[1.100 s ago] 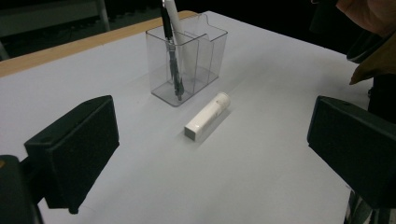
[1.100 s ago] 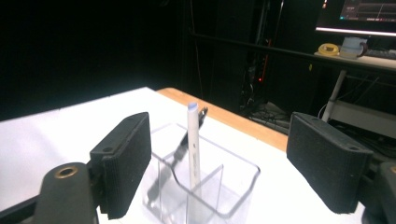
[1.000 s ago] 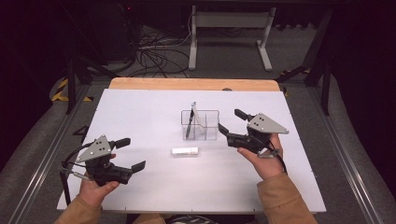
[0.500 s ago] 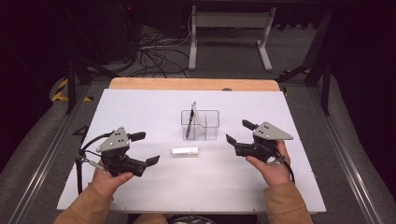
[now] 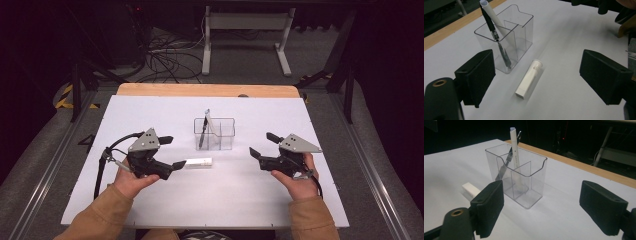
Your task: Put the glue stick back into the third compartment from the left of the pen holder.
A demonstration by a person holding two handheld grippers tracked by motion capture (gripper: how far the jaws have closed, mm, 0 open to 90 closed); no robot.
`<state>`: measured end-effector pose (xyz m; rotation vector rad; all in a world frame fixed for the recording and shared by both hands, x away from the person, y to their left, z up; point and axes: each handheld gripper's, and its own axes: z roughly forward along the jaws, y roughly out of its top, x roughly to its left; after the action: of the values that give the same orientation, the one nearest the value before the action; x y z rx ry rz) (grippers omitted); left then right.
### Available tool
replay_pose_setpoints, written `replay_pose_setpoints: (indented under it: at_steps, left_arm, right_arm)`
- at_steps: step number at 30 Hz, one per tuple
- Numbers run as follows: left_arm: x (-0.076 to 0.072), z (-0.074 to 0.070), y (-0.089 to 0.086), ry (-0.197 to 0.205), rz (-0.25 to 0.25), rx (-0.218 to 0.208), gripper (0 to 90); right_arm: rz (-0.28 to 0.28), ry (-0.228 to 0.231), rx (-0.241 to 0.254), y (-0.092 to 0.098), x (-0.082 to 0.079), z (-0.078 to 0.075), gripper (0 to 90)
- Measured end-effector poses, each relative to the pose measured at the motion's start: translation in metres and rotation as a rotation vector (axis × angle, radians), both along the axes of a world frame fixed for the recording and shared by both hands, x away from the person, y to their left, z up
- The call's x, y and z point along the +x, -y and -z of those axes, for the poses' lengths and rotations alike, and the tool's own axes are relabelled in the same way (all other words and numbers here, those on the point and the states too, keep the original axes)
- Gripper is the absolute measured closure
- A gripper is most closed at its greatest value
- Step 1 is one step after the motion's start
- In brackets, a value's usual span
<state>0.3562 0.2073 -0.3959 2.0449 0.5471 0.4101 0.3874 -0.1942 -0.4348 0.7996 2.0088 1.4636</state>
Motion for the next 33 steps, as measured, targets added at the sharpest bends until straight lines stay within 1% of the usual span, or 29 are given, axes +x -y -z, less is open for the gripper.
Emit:
replay_pose_setpoints:
  at_steps: [2, 5, 7, 9, 12, 15, 16, 17, 20, 23, 26, 27, 28, 30, 31, 32, 33]
  left_arm:
    - [0.004, 0.0, 0.005, -0.015, 0.007, 0.001, 15.3]
    - [0.008, 0.001, 0.012, -0.023, 0.015, 0.003, 16.3]
    - [0.011, 0.001, 0.016, -0.031, 0.022, 0.004, 16.6]
    - [0.014, 0.002, 0.019, -0.057, 0.035, 0.008, 19.7]
    - [0.018, 0.003, 0.022, -0.074, 0.037, 0.017, 21.8]
    - [0.02, 0.003, 0.026, -0.065, 0.032, 0.03, 21.8]
    - [0.021, 0.002, 0.026, -0.06, 0.037, 0.034, 22.8]
    - [0.021, 0.002, 0.027, -0.054, 0.042, 0.038, 26.1]
    - [0.021, 0.002, 0.029, -0.022, 0.029, 0.062, 28.8]
    - [0.021, 0.002, 0.029, -0.017, 0.036, 0.074, 32.4]
    - [0.024, 0.002, 0.03, -0.041, 0.059, 0.074, 34.6]
    - [0.025, 0.003, 0.03, -0.056, 0.07, 0.076, 36.8]
    - [0.027, 0.003, 0.031, -0.081, 0.085, 0.075, 39.0]
    - [0.032, 0.004, 0.031, -0.122, 0.104, 0.072, 39.7]
    - [0.033, 0.004, 0.031, -0.13, 0.109, 0.075, 40.3]
    - [0.035, 0.005, 0.031, -0.124, 0.115, 0.081, 41.6]
    - [0.035, 0.006, 0.031, -0.109, 0.11, 0.09, 42.8]
  right_arm:
    - [-0.002, -0.002, 0.007, 0.001, 0.0, 0.0, 20.3]
    - [-0.009, -0.007, 0.011, 0.001, 0.0, 0.0, 20.7]
    - [-0.014, -0.019, 0.016, 0.001, 0.0, 0.0, 20.8]
    - [-0.016, -0.023, 0.017, 0.001, 0.0, 0.0, 20.9]
    - [-0.017, -0.025, 0.024, 0.0, 0.0, 0.0, 21.1]
    - [-0.022, -0.029, 0.03, 0.001, 0.001, 0.0, 21.3]
    - [-0.022, -0.032, 0.033, 0.001, 0.001, 0.0, 21.3]
    - [-0.022, -0.034, 0.035, 0.001, 0.001, 0.0, 21.3]
    - [-0.025, -0.033, 0.034, 0.0, 0.001, 0.0, 21.3]
    - [-0.025, -0.033, 0.035, 0.0, 0.001, 0.001, 21.7]
    - [-0.028, -0.036, 0.037, 0.0, 0.001, 0.001, 22.1]
    - [-0.029, -0.035, 0.038, 0.0, 0.001, 0.001, 22.0]
    - [-0.029, -0.035, 0.039, 0.0, 0.001, 0.0, 22.0]
    - [-0.028, -0.035, 0.04, 0.0, 0.001, 0.001, 22.0]
    - [-0.028, -0.037, 0.041, 0.0, 0.002, 0.001, 22.0]
    - [-0.025, -0.038, 0.042, 0.001, 0.002, 0.001, 22.0]
    - [-0.026, -0.039, 0.044, 0.001, 0.002, 0.001, 22.0]
